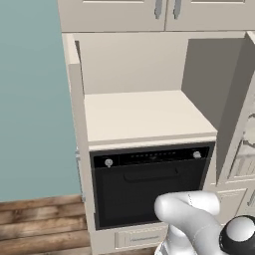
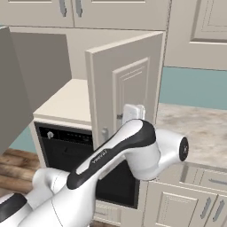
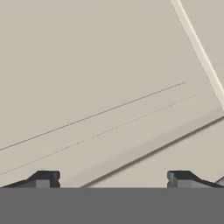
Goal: Open the cabinet. Pick the bar soap and place it next to the sink. Then close the cabinet.
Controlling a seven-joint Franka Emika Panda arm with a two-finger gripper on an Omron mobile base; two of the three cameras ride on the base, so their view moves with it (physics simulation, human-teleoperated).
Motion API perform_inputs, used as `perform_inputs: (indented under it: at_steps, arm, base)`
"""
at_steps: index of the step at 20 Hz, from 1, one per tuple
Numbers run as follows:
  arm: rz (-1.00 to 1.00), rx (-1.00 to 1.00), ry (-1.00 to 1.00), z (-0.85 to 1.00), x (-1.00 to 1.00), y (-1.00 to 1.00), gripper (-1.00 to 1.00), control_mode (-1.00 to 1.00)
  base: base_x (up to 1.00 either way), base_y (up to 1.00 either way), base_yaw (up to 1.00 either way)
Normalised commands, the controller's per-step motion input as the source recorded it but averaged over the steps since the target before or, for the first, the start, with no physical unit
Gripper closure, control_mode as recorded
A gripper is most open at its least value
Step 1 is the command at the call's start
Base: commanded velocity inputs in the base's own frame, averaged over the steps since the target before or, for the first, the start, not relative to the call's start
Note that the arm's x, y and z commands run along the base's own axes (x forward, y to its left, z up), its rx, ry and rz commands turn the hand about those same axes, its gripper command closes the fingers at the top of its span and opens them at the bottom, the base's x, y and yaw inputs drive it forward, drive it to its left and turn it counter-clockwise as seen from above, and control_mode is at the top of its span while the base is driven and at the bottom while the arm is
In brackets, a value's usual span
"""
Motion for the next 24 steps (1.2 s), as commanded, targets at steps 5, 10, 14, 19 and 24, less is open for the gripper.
perform_inputs:
  at_steps: [5, 10, 14, 19, 24]
  arm:
    - [0.06, -0.04, -0.08, 0.00, 0.51, 0.49, -1.00, -1.00]
    - [0.05, -0.05, -0.06, 0.00, 0.51, 0.32, -1.00, -1.00]
    - [0.03, -0.07, -0.03, 0.00, 0.46, 0.22, -1.00, -1.00]
    - [0.00, -0.09, -0.01, 0.00, 0.41, 0.16, -1.00, -1.00]
    - [0.00, -0.11, 0.00, 0.00, 0.53, 0.24, -1.00, -1.00]
  base:
    - [0.00, 0.00, 0.00]
    - [0.00, 0.00, 0.00]
    - [0.00, 0.00, 0.00]
    - [0.00, 0.00, 0.00]
    - [0.00, 0.00, 0.00]
